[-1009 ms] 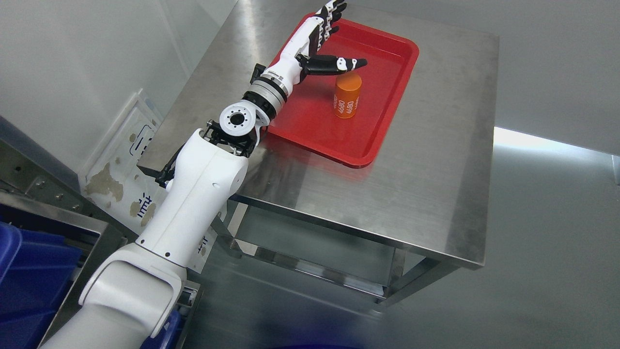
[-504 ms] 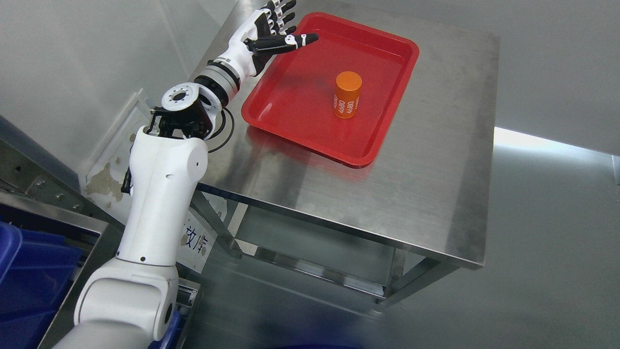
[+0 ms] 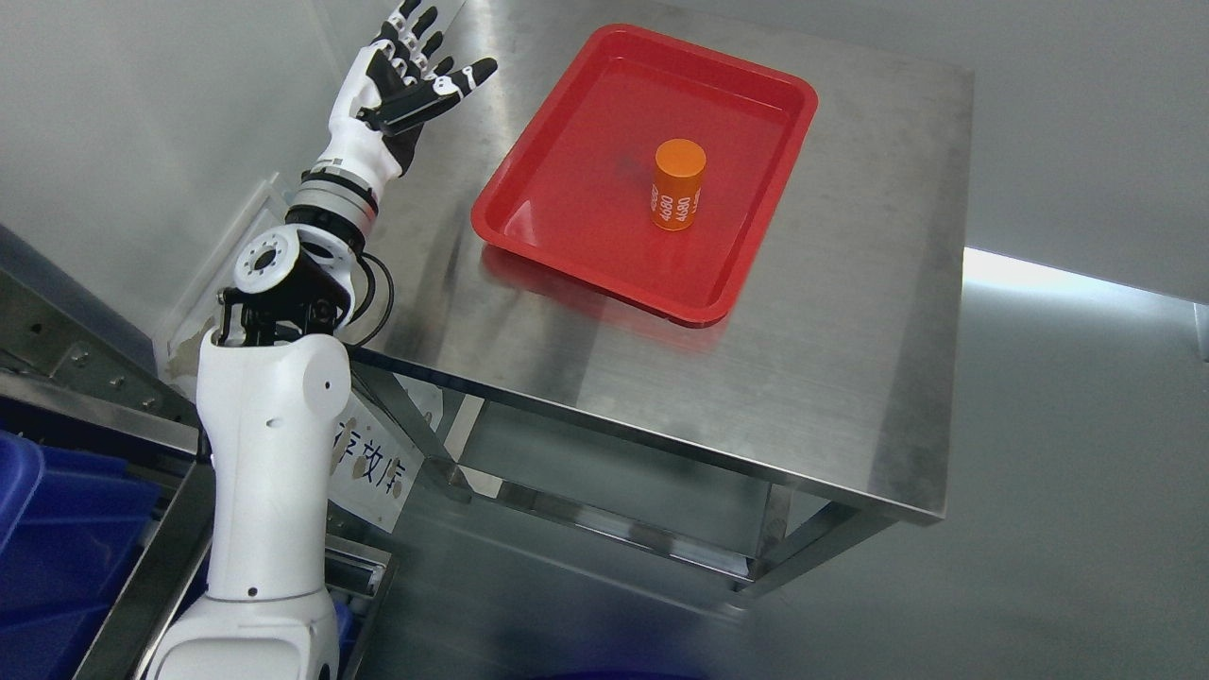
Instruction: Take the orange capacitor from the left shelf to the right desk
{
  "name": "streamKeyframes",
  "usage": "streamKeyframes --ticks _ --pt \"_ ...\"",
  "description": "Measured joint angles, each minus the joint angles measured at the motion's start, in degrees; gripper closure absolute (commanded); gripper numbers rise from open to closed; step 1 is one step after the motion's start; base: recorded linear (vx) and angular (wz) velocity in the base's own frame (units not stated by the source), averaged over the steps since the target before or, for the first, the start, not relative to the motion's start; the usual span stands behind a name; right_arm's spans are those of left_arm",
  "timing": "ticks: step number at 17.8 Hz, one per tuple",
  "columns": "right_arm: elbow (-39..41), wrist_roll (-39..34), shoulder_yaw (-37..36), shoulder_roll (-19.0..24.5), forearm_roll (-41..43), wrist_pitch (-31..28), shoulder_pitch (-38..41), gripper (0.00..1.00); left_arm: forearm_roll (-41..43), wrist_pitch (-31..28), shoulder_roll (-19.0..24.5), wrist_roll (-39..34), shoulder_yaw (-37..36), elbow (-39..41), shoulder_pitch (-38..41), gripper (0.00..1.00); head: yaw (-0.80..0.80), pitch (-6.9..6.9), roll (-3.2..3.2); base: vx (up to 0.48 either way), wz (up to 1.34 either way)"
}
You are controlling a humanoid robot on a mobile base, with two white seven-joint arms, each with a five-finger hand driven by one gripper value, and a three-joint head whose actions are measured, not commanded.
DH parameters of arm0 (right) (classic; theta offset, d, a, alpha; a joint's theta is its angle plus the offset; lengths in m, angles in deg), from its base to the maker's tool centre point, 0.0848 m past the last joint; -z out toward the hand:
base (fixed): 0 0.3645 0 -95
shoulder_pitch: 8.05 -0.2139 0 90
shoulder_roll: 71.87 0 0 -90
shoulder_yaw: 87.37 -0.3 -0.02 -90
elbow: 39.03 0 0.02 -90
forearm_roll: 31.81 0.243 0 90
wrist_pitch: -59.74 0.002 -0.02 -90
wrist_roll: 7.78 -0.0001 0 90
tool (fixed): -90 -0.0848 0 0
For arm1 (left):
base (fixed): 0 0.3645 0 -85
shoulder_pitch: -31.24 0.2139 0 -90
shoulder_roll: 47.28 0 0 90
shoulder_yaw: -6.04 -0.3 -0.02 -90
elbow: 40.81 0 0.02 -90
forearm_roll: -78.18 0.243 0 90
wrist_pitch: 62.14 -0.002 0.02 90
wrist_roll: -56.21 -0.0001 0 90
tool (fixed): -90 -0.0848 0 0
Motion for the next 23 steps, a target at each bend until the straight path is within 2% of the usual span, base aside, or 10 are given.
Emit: streamKeyframes --ticks 5,23 --pt "0.00 0.00 0.00 0.00 0.00 0.00 0.00 0.00 0.41 5.24 0.00 0.70 0.67 4.73 5.60 0.00 0.00 0.00 0.00 0.000 0.00" --pt "0.00 0.00 0.00 0.00 0.00 0.00 0.00 0.00 0.76 8.08 0.00 1.40 -0.02 11.59 8.33 0.00 0.00 0.00 0.00 0.000 0.00"
